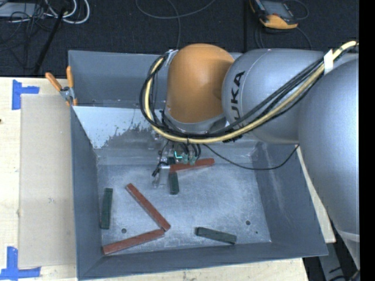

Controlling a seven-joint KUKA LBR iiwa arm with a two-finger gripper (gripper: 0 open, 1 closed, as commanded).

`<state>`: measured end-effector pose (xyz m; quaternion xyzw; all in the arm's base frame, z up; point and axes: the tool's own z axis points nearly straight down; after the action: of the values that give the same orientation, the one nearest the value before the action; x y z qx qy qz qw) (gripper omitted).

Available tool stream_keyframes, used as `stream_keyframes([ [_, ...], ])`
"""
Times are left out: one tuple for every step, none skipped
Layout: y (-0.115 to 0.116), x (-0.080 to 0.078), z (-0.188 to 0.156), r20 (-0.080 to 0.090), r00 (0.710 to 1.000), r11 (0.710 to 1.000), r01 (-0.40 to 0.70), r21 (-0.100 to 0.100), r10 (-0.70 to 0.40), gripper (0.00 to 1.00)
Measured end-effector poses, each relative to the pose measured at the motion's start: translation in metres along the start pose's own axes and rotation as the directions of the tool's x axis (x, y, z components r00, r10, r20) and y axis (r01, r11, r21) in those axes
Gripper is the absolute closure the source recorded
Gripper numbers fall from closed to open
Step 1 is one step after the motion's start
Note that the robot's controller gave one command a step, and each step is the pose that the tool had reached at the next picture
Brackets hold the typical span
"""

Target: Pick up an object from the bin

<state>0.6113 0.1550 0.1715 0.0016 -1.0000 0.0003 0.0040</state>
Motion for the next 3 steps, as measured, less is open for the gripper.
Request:
stream_keyframes([
  [-0.001, -0.002, -0.005, 0.007, 1.000, 1.000, -0.003, -0.001, 0.003, 0.00],
  [0.000, 0.016, 0.058, 0.012, 0.997, 0.997, -0.079, -0.003, 0.079, 0.00],
  [0.000, 0.022, 0.100, 0.001, 0.994, 0.994, -0.109, -0.001, 0.109, 0.00],
])
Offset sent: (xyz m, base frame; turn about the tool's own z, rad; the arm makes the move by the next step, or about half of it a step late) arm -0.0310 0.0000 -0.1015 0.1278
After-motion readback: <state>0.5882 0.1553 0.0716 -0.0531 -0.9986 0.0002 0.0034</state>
